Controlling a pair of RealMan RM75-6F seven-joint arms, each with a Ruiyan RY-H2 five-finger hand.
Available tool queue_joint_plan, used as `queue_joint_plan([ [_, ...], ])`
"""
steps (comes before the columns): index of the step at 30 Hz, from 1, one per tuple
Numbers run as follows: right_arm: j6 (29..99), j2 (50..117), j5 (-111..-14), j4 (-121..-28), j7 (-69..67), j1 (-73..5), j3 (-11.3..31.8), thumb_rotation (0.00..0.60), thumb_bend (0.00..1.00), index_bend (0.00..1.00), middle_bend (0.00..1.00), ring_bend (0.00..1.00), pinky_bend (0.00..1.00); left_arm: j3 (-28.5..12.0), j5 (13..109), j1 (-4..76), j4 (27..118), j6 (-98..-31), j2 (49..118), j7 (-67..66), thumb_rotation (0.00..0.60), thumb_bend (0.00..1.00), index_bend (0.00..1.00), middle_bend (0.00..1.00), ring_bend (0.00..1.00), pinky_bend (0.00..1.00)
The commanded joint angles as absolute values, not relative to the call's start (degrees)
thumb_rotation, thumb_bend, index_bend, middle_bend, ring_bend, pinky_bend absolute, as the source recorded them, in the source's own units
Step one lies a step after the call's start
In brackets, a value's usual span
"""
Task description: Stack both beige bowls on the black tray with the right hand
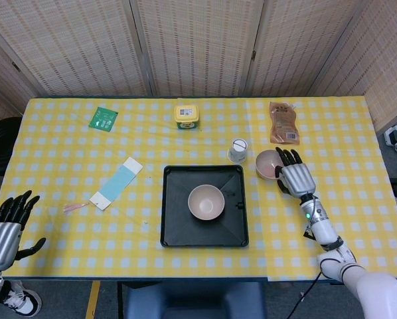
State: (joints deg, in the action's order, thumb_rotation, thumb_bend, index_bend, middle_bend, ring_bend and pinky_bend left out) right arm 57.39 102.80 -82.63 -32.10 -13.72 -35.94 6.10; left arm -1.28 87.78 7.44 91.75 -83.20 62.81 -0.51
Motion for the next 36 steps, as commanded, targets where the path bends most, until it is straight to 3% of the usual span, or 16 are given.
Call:
queue_joint_plan([
  [1,58.93,102.27,-82.77,-33.01,-13.34,-35.52,6.38,0.6,0.48,0.7,0.04,0.0,0.0,-1.27,87.82,7.44,91.79,-83.21,62.79,-0.43,0.6,0.27,0.0,0.0,0.0,0.0],
  [9,65.04,98.97,-83.76,-40.49,-10.55,-34.44,7.01,0.6,0.48,0.72,0.04,0.0,0.0,-1.15,88.1,7.25,91.97,-83.63,62.79,-0.62,0.6,0.27,0.0,0.0,0.0,0.0],
  [22,71.7,94.29,-89.81,-61.6,-2.66,-35.49,5.98,0.6,0.48,0.72,0.04,0.0,0.0,-1.0,88.03,7.48,92.11,-82.97,62.76,-0.91,0.6,0.27,0.0,0.0,0.0,0.0],
  [28,72.91,96.54,-92.66,-64.14,0.44,-36.67,5.21,0.6,0.48,0.72,0.04,0.0,0.0,-1.06,87.83,7.37,92.21,-83.07,62.42,-0.38,0.6,0.27,0.0,0.0,0.0,0.0],
  [36,74.89,102.03,-95.68,-59.59,1.04,-35.93,2.23,0.6,0.48,0.72,0.03,0.0,0.0,-0.81,88.06,7.51,92.23,-82.57,61.61,1.11,0.6,0.27,0.0,0.0,0.0,0.0],
])
